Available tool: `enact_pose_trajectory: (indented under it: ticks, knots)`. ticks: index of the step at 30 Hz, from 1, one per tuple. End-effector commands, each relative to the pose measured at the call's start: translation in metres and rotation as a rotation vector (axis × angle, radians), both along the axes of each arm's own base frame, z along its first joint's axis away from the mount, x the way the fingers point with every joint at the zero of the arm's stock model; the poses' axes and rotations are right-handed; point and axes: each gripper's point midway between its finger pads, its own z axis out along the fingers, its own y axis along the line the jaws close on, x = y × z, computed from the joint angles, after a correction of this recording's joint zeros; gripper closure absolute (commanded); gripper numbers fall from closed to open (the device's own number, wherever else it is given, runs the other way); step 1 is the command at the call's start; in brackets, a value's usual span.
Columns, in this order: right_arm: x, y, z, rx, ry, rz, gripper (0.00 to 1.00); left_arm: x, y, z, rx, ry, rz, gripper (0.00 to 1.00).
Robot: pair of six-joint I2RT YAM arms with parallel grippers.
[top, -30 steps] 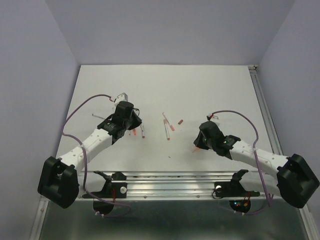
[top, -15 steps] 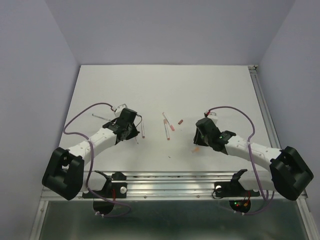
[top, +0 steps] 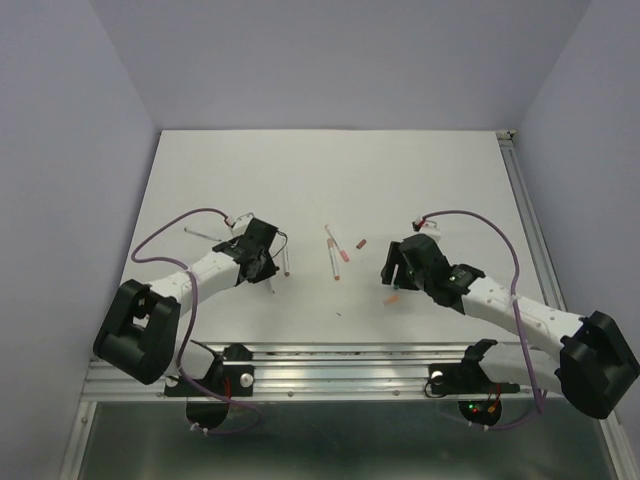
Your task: Open the pen caps
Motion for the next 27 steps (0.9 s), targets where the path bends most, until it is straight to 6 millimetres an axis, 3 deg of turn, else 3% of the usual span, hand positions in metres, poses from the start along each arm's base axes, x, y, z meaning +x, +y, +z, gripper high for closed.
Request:
enact_pose_trajectory:
  ticks: [1, 5, 11, 17, 21, 27]
  knots:
    - [0.01, 0.016, 0.038, 0.077, -0.086, 0.063, 0.27, 0.015, -0.004, 0.011, 0.012, -0.039, -0.015, 0.78]
    - [0.009, 0.017, 0.048, 0.094, -0.104, 0.068, 0.16, 0.016, -0.007, 0.014, 0.005, -0.037, -0.022, 0.57]
    - [0.007, 0.021, 0.06, 0.129, -0.123, 0.089, 0.08, 0.02, -0.021, 0.046, -0.061, -0.095, -0.057, 0.43]
    - [0.007, 0.014, 0.075, 0.138, -0.167, 0.063, 0.0, 0.023, -0.069, 0.09, -0.166, -0.178, -0.173, 0.23]
    - [0.006, 0.004, 0.08, 0.116, -0.169, 0.022, 0.0, 0.023, -0.097, 0.087, -0.155, -0.151, -0.246, 0.21]
    - [0.001, -0.01, 0.084, 0.088, -0.179, -0.01, 0.0, 0.034, -0.141, 0.061, -0.056, -0.068, -0.313, 0.21]
